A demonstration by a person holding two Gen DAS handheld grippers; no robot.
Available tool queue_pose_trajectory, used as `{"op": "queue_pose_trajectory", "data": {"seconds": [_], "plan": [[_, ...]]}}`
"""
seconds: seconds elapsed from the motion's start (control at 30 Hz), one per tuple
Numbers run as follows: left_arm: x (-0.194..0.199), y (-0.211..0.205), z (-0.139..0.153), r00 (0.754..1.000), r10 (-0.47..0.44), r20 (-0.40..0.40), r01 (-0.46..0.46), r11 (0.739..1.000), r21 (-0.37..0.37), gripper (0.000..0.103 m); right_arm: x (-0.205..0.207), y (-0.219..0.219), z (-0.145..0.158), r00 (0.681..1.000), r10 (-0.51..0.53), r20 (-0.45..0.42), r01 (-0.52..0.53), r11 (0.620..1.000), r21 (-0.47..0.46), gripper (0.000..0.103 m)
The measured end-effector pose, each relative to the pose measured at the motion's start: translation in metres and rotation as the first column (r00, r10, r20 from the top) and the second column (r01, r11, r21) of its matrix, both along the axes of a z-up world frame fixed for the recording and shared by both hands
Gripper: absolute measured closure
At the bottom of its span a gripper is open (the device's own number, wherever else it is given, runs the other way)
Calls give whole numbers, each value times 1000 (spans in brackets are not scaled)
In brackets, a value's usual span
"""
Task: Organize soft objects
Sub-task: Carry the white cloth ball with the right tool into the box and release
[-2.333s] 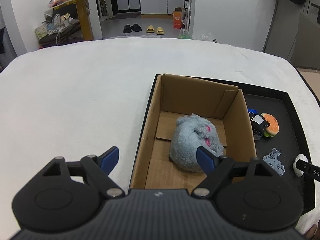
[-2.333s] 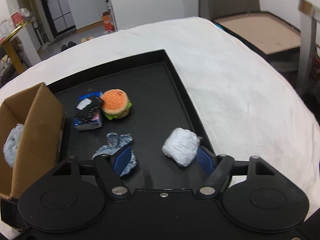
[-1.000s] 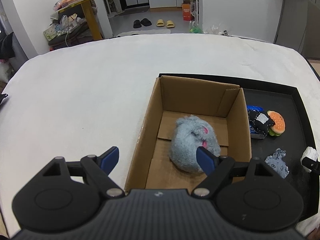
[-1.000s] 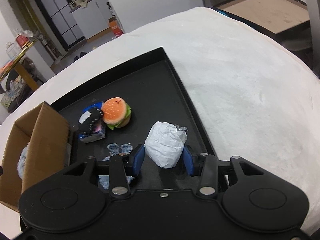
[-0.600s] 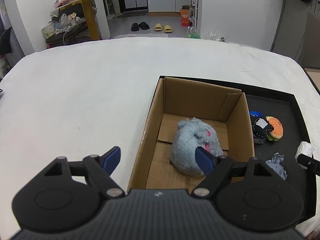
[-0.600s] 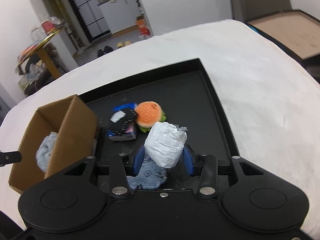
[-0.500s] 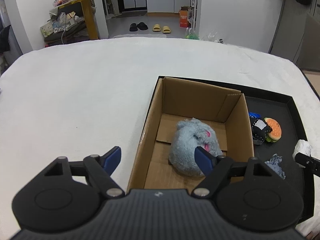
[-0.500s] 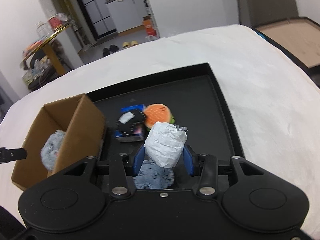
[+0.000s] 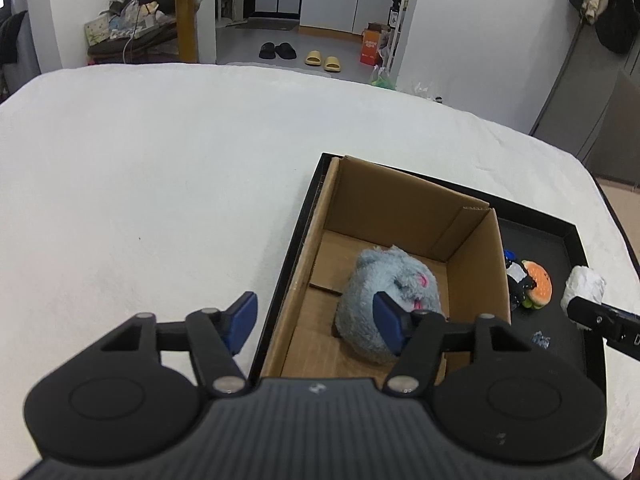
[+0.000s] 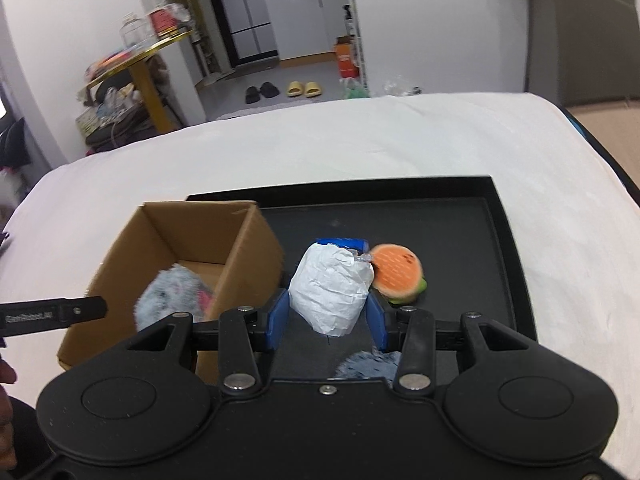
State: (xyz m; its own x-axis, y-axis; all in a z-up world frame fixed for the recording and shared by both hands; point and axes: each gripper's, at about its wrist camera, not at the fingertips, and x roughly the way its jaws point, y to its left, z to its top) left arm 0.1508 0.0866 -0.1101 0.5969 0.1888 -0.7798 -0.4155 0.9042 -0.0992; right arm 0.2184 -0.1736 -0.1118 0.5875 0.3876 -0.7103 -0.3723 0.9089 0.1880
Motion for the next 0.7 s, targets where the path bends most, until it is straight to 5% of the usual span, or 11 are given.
{"op": "queue_pose_trajectory", "data": {"seconds": [0.7], "plan": [[-4, 28, -18, 999, 46, 17, -44, 994, -103, 91, 9, 86, 22, 988, 149, 47, -144, 985, -95, 61]]}}
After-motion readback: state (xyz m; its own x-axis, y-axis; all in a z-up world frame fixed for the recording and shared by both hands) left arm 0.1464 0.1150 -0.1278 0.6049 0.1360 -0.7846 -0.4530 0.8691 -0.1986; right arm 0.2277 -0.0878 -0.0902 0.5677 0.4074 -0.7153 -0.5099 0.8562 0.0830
